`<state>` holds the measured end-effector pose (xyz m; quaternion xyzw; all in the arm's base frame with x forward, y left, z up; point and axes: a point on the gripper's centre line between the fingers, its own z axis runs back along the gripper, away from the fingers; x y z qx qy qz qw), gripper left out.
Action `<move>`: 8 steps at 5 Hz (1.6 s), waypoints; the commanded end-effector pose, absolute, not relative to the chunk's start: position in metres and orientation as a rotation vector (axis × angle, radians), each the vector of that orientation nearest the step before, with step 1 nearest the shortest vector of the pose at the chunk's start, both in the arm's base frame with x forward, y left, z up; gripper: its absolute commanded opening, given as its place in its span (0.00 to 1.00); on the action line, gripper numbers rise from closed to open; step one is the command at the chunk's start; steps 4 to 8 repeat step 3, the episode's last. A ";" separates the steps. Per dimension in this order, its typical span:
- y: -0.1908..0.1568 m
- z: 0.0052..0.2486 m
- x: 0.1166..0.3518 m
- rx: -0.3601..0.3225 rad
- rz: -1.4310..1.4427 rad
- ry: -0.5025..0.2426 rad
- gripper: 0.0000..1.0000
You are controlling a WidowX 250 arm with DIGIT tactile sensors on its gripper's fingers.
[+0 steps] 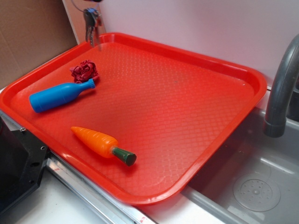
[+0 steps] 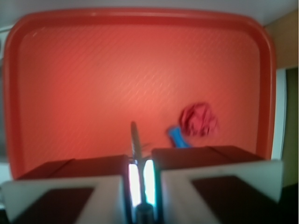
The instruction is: Grab the silver keys.
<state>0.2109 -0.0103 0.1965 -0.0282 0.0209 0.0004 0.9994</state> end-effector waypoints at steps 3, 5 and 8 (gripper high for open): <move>-0.041 0.239 0.145 -0.074 -0.034 -0.107 0.00; -0.041 0.239 0.145 -0.074 -0.034 -0.107 0.00; -0.041 0.239 0.145 -0.074 -0.034 -0.107 0.00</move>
